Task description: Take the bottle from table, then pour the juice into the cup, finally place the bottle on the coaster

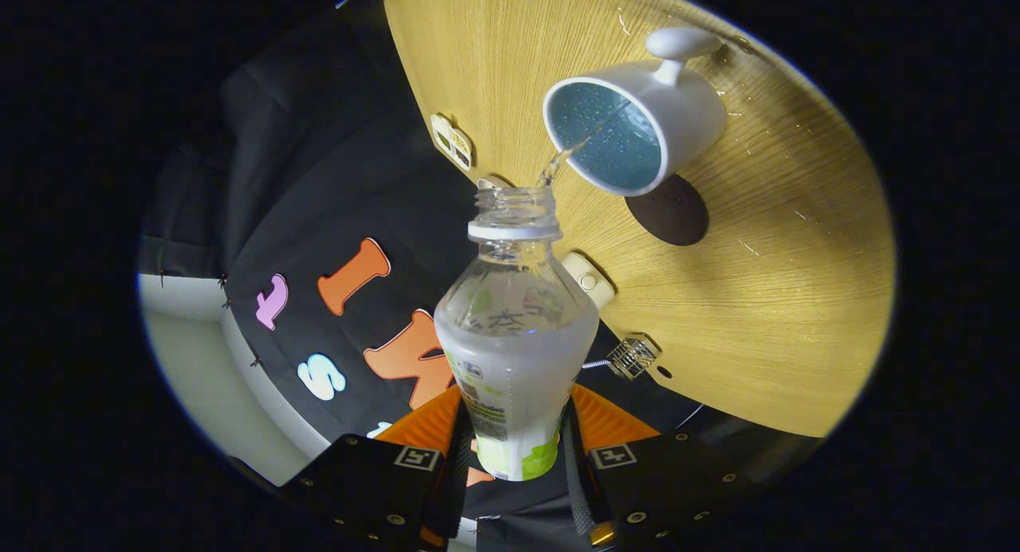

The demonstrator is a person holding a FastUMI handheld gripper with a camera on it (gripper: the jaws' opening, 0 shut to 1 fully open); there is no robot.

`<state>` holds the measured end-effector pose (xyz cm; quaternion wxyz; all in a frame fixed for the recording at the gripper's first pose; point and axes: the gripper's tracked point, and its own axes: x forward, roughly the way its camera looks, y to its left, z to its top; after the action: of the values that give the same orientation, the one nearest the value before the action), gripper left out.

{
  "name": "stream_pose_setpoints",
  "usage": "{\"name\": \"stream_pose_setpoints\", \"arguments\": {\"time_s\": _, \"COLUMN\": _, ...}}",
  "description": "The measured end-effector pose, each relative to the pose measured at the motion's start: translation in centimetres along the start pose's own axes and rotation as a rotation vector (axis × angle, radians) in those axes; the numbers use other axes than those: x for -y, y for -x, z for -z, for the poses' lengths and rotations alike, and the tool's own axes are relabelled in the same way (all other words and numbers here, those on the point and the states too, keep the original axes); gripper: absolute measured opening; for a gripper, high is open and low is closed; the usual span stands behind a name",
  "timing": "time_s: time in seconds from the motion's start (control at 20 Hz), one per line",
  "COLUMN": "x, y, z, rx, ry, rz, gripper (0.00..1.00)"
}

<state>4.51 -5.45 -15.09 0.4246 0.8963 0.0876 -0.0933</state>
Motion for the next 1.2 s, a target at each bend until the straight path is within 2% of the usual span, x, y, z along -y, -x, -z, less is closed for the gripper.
{"name": "stream_pose_setpoints", "arguments": {"time_s": 0.4, "x": 0.8, "y": -0.1, "z": 0.0, "rx": -0.001, "ry": 0.057, "rz": 0.034, "gripper": 0.54}}
{"name": "stream_pose_setpoints", "arguments": {"time_s": 0.65, "x": 2.0, "y": -0.7, "z": -0.4, "rx": 0.021, "ry": 0.266, "rz": 0.075, "gripper": 0.54}}
{"name": "stream_pose_setpoints", "arguments": {"time_s": 0.75, "x": 2.3, "y": -0.6, "z": -0.8, "rx": 0.028, "ry": 0.397, "rz": 0.099, "gripper": 0.54}}
{"name": "stream_pose_setpoints", "arguments": {"time_s": 1.2, "x": -0.8, "y": -1.0, "z": -2.4, "rx": 0.076, "ry": 1.211, "rz": 0.186, "gripper": 0.54}}
